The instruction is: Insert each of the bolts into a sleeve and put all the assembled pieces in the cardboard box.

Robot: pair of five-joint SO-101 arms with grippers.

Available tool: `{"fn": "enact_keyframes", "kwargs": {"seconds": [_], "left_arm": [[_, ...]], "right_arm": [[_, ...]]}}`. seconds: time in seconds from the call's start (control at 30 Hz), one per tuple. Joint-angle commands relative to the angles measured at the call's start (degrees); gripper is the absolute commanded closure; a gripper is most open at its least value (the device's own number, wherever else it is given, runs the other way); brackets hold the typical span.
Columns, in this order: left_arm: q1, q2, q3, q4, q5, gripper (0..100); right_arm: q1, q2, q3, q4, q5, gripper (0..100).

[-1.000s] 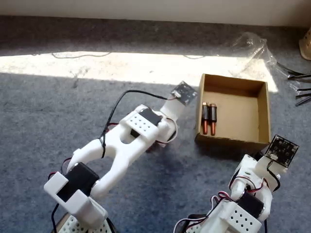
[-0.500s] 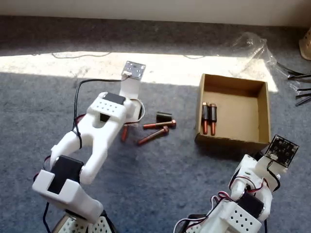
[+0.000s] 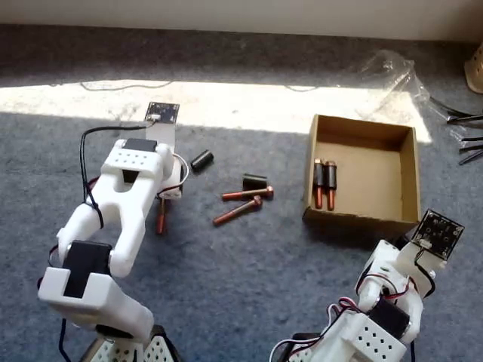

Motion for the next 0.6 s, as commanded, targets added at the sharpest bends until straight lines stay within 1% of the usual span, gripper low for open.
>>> {"fn": "enact_keyframes", "kwargs": {"seconds": [0.0,0.13,0.33,0.37,0.47,0.57], "left_arm": [[-1.7,1.3,-1.4,1.2,0.1,99],[-1.6,8.9,-3.2,1.5,0.1,99],[-2.4,19.2,-16.3,11.8,-0.2,99],[-2.4,20.6,-18.0,12.7,-1.4,99],[-2.4,23.3,-20.2,13.9,-8.2,99],[-2.4,23.3,-20.1,13.9,-8.6,99]], "right_arm": [[0.6,-0.5,-0.7,-2.0,-0.4,99.5],[0.6,-0.5,-0.7,-2.0,-0.4,99.5],[0.6,-0.5,-0.7,-2.0,-0.4,99.5],[0.6,-0.5,-0.7,-2.0,-0.4,99.5],[0.6,-0.5,-0.7,-2.0,-0.4,99.5],[0.6,-0.5,-0.7,-2.0,-0.4,99.5]]}}
